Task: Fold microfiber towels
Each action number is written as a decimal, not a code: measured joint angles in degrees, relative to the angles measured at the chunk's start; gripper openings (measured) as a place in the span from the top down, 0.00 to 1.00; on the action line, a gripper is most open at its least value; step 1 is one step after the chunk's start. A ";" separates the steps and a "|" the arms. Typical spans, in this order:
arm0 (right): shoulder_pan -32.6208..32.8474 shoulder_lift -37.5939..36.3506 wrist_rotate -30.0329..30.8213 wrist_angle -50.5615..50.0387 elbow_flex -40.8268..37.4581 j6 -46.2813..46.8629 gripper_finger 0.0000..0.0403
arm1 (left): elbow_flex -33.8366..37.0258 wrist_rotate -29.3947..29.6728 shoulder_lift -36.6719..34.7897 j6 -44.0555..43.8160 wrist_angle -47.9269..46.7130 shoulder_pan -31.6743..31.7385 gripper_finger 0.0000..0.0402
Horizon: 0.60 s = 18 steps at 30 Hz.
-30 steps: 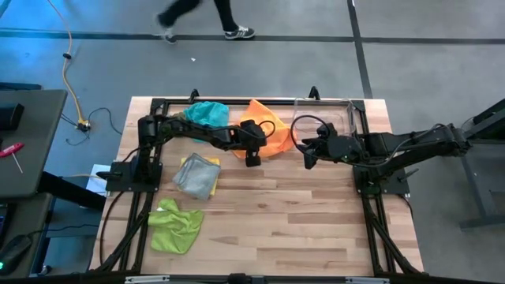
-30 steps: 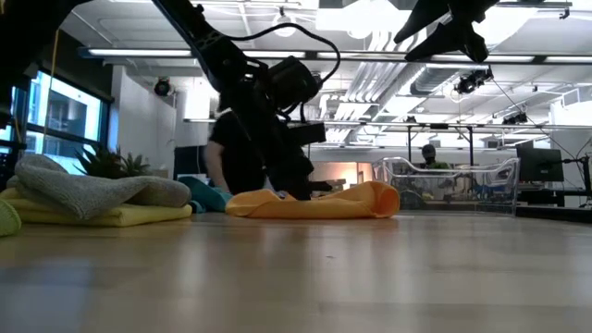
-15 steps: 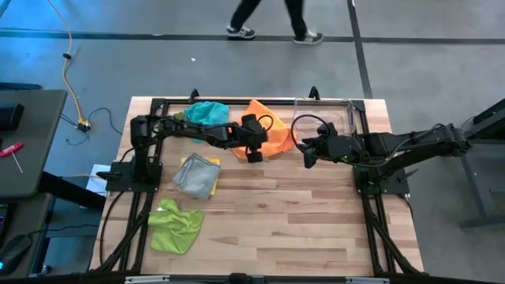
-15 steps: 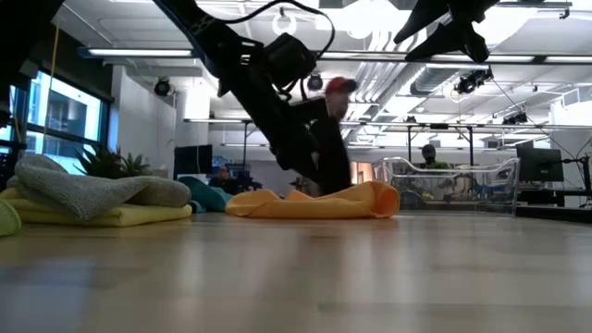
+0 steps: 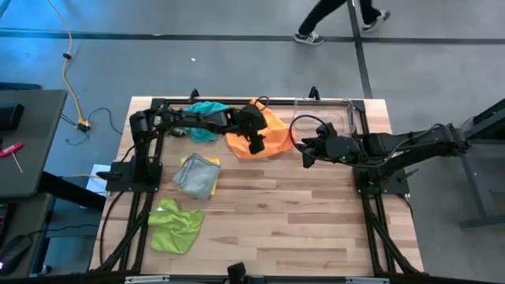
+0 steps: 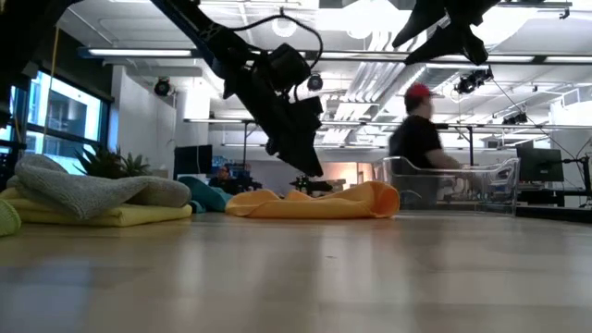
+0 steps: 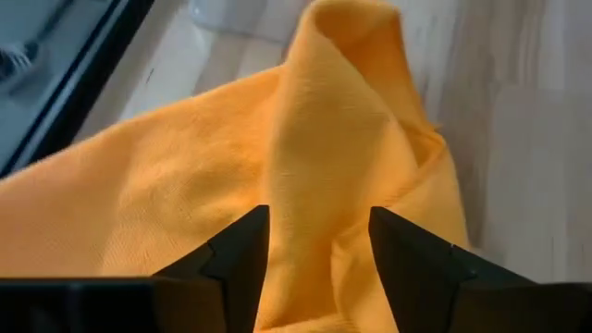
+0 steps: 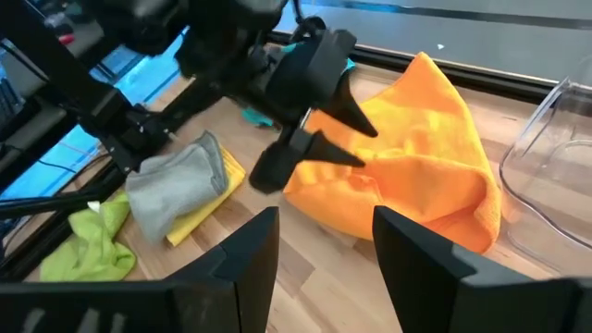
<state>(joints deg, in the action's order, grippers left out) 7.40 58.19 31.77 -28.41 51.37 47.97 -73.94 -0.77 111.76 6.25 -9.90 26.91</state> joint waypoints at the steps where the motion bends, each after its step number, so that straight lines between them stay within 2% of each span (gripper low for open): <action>1: 0.00 0.46 0.00 -0.06 0.00 0.00 0.59 | -0.14 -1.07 0.07 -0.13 -0.73 0.49 0.55; 7: 0.00 2.78 -0.24 -0.07 -0.02 0.18 0.59 | -0.26 -3.76 0.97 3.60 -3.85 0.79 0.54; 12: -0.02 2.41 0.24 0.60 -0.02 0.82 0.59 | -0.37 1.68 1.67 8.14 -3.03 -0.53 0.54; 18: -0.02 2.41 0.26 0.53 -0.02 0.60 0.59 | -0.30 2.39 3.53 7.44 -3.17 -0.53 0.54</action>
<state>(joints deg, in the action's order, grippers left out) 7.38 60.60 32.03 -27.88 51.35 48.57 -74.24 1.63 115.28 13.69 -13.07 26.38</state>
